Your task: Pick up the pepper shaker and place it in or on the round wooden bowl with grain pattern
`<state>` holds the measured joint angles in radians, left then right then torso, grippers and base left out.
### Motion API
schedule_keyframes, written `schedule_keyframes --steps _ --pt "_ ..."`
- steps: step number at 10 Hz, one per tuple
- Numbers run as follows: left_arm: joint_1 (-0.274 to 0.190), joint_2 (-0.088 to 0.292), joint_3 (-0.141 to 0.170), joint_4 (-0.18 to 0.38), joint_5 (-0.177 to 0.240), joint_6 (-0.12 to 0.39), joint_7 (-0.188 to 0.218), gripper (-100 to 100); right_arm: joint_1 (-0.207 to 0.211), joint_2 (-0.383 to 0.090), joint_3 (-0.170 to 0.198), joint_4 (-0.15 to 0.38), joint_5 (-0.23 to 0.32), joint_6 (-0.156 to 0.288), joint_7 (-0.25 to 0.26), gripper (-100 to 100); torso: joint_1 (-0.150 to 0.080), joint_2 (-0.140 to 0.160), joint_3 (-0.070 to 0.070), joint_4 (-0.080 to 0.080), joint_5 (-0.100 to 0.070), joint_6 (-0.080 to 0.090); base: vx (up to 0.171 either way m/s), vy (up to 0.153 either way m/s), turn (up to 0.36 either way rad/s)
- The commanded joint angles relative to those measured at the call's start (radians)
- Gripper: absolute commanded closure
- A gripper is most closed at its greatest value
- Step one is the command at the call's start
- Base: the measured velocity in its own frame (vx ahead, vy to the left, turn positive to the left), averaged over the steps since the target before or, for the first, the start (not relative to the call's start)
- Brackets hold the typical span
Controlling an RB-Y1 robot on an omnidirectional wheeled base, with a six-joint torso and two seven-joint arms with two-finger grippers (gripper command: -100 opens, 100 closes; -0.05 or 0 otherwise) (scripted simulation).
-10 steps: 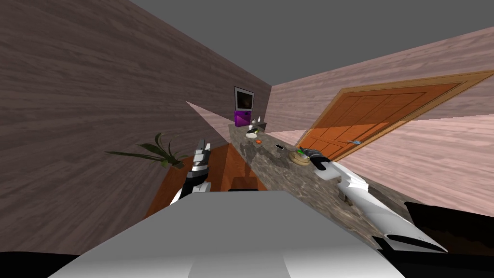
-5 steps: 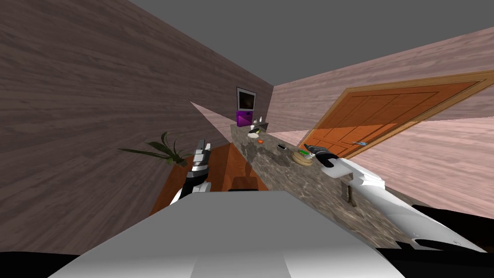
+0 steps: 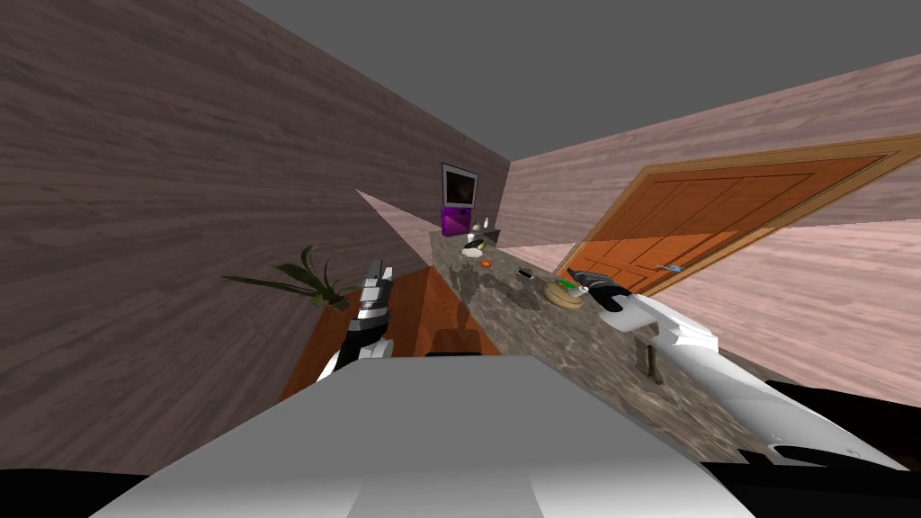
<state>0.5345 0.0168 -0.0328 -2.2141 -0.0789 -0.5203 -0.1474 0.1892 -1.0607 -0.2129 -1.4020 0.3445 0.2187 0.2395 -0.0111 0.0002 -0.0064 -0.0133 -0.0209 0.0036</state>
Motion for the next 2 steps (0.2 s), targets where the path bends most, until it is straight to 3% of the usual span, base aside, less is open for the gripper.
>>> schedule_keyframes --steps 1,2 --pt "0.000 0.000 0.000 0.000 0.000 0.000 0.000 0 0.000 0.000 0.000 0.000 0.000 0.000 0.000 0 0.000 0.000 0.000 0.000 0.000 0.000 0.000 0.000 0.000" --pt "0.000 0.000 0.000 0.000 0.000 0.000 0.000 0 0.000 0.000 0.000 0.000 0.000 0.000 0.000 0 0.000 0.000 0.000 0.000 0.000 0.000 0.000 0.000 0.000"
